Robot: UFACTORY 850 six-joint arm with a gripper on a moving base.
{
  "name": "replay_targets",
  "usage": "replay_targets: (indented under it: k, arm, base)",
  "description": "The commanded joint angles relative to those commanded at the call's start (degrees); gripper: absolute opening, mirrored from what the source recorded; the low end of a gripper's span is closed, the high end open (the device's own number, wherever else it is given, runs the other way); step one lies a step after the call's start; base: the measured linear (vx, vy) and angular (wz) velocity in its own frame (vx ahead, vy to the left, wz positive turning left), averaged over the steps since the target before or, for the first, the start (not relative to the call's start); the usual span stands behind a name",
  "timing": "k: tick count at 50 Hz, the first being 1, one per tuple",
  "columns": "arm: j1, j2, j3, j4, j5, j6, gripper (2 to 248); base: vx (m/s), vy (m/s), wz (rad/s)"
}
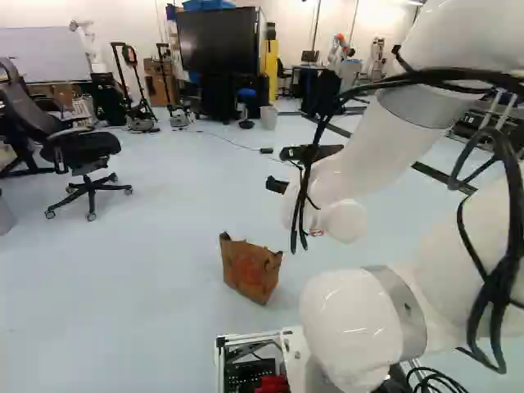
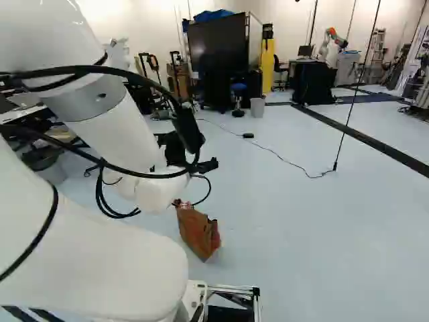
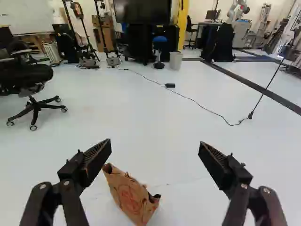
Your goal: Pick up the grocery bag from the ground
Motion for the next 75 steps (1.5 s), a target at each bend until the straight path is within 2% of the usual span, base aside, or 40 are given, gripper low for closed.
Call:
replay_targets:
  k: [6,11,32,59,75]
  arm:
    - [0.00,-0.27,-0.19,0.00,0.00,0.00,247]
    - [0.00,-2.10,-1.32,0.00,-0.05,0.00,247]
    - [0.00,-13.28,-8.46,0.00,-4.03,0.00,247]
    - [0.00,-26.75,-18.22,-0.03,-11.24,0.00,247]
    - [0.00,-34.08,-24.15,-1.50,-14.44,0.00,247]
  base:
    - [0.000,0.000,0.000]
    - [0.000,0.000,0.000]
    - [0.000,0.000,0.000]
    - [0.000,0.000,0.000]
    - [0.000,0.000,0.000]
